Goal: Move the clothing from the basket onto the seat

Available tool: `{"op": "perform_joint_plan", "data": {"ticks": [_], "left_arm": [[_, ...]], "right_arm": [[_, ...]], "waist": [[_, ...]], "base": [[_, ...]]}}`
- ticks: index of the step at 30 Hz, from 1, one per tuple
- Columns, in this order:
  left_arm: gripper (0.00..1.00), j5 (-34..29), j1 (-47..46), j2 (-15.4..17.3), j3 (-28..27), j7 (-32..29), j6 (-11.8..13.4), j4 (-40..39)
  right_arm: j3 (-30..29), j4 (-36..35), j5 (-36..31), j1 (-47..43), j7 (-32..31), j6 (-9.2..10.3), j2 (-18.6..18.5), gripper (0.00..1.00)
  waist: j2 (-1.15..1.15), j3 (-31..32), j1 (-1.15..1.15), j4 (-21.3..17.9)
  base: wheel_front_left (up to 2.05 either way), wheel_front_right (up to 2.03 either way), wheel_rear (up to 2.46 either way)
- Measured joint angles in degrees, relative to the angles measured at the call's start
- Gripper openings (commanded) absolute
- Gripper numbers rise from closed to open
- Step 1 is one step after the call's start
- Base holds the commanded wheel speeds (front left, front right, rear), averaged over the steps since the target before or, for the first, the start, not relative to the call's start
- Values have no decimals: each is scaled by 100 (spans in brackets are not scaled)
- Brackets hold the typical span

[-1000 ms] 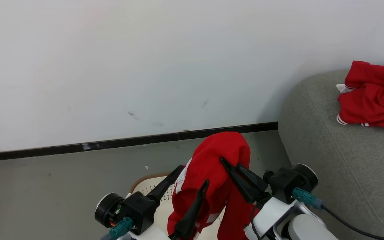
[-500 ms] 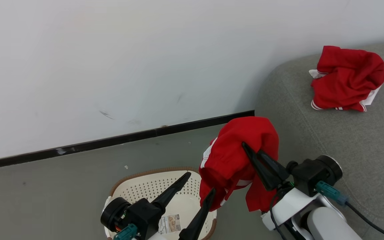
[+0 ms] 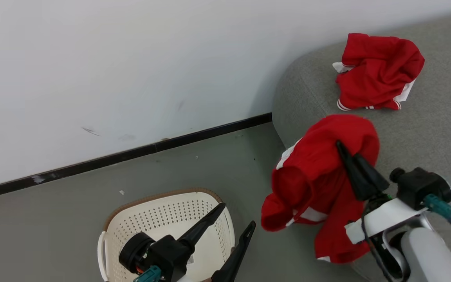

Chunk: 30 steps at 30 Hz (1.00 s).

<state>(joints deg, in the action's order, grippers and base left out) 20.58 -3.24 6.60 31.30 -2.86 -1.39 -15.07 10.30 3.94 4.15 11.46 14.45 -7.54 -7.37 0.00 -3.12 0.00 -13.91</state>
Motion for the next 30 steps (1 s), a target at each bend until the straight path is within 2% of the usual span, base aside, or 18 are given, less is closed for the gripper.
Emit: {"op": "perform_joint_plan", "data": {"ticks": [5, 10, 21, 30], "left_arm": [[100, -1, 77, -32, 7, 1, 38, -42], [100, -10, 171, -29, 3, 16, 91, -65], [100, -230, 343, 174, -168, -10, 326, -232], [100, -301, 376, 307, -194, -113, 327, -432]], "right_arm": [[-532, 134, 339, 416, 0, 1, -7, 0], [-905, 359, 389, 1038, 0, 1, -226, 0], [-1618, 922, 257, 2572, -171, 0, -867, 0], [-2455, 1344, 188, 3805, -433, 0, -1237, 0]], "waist": [[0, -188, 0, -67], [0, -378, 0, -19], [0, -800, 0, 289], [0, -1203, 0, 593]], "base": [[0, 0, 0], [0, 0, 0], [0, 0, 0], [0, 0, 0]]}}
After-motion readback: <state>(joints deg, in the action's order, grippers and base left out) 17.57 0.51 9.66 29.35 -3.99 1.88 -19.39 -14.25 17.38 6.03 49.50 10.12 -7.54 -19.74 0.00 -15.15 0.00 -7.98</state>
